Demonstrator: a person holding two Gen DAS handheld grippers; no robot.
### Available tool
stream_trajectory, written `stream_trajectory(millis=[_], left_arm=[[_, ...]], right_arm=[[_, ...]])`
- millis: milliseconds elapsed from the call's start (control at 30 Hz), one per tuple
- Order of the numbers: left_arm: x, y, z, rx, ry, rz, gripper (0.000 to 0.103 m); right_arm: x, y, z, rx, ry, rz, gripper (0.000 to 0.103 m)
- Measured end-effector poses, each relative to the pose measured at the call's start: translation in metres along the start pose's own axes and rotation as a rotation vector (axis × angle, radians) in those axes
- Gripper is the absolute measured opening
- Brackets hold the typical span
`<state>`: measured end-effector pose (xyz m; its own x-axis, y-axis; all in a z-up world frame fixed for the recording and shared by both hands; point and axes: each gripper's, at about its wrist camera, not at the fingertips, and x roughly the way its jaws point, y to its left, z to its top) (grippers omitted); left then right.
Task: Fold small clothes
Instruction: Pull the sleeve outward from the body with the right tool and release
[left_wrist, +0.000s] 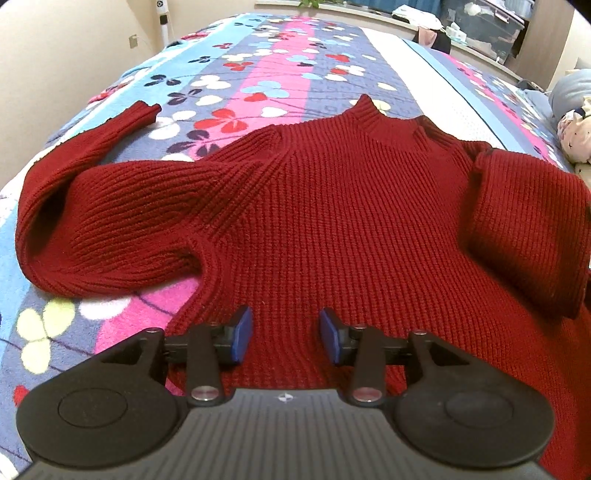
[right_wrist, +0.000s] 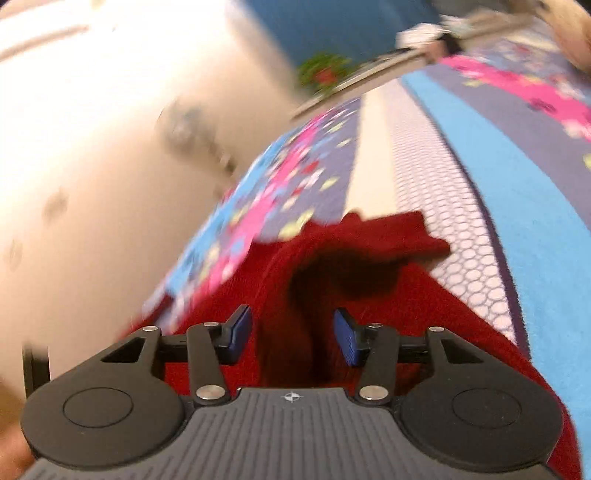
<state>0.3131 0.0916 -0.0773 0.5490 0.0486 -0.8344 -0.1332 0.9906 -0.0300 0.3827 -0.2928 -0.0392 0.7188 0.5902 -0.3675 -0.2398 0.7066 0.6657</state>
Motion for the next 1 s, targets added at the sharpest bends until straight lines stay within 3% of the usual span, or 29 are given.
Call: stream_trajectory(millis=[100,167,200,233,267,400,500,567,600,667,700,733,833,933,1000], left_arm=[[0.001,-0.002,0.0,0.008,-0.001,-0.002,0.048],[0.002,-0.004,0.0,0.019,-0.004,0.002,0.049],[0.002,-0.005,-0.001,0.021,-0.005,0.003,0.049],[0.003,-0.005,0.0,0.022,-0.005,0.003,0.049],[0.003,-0.005,0.0,0.023,-0.005,0.002,0.049],[0.003,-0.006,-0.001,0.032,-0.009,0.005,0.05],[0.004,-0.007,-0.003,0.04,-0.015,0.007,0.05],[0.004,-0.007,-0.004,0.042,-0.018,0.006,0.05],[0.003,-0.007,-0.004,0.041,-0.017,0.005,0.05],[0.003,-0.008,-0.004,0.037,-0.017,0.007,0.05],[0.003,-0.009,-0.004,0.039,-0.018,0.008,0.05],[0.003,-0.01,-0.005,0.044,-0.019,0.011,0.05],[0.002,-0.01,-0.004,0.043,-0.018,0.011,0.05],[0.002,-0.01,-0.004,0.041,-0.017,0.008,0.05],[0.002,-0.011,-0.004,0.047,-0.018,0.01,0.05]], right_arm=[[0.014,-0.026,0.014,0.129,0.0,0.074,0.053],[0.027,-0.031,0.02,0.14,0.002,0.084,0.052],[0.032,-0.031,0.024,0.132,0.001,0.078,0.043],[0.036,-0.034,0.029,0.122,0.003,0.078,0.018],[0.039,-0.033,0.035,0.106,-0.001,0.08,0.015],[0.017,-0.041,0.059,0.05,-0.111,0.076,0.014],[-0.016,-0.081,0.089,0.112,-0.273,0.038,0.013],[-0.051,-0.103,0.104,0.075,-0.426,-0.117,0.013],[-0.068,-0.107,0.109,0.014,-0.517,-0.26,0.013],[-0.08,-0.109,0.103,-0.235,-0.683,-0.705,0.015],[-0.078,-0.119,0.097,-0.288,-0.684,-0.861,0.021],[-0.075,-0.142,0.093,-0.236,-0.609,-0.923,0.025],[-0.074,-0.221,0.074,0.16,-0.405,-0.83,0.027],[-0.081,-0.238,0.061,0.244,-0.483,-0.73,0.024],[-0.085,-0.242,0.063,0.289,-0.525,-0.683,0.028]])
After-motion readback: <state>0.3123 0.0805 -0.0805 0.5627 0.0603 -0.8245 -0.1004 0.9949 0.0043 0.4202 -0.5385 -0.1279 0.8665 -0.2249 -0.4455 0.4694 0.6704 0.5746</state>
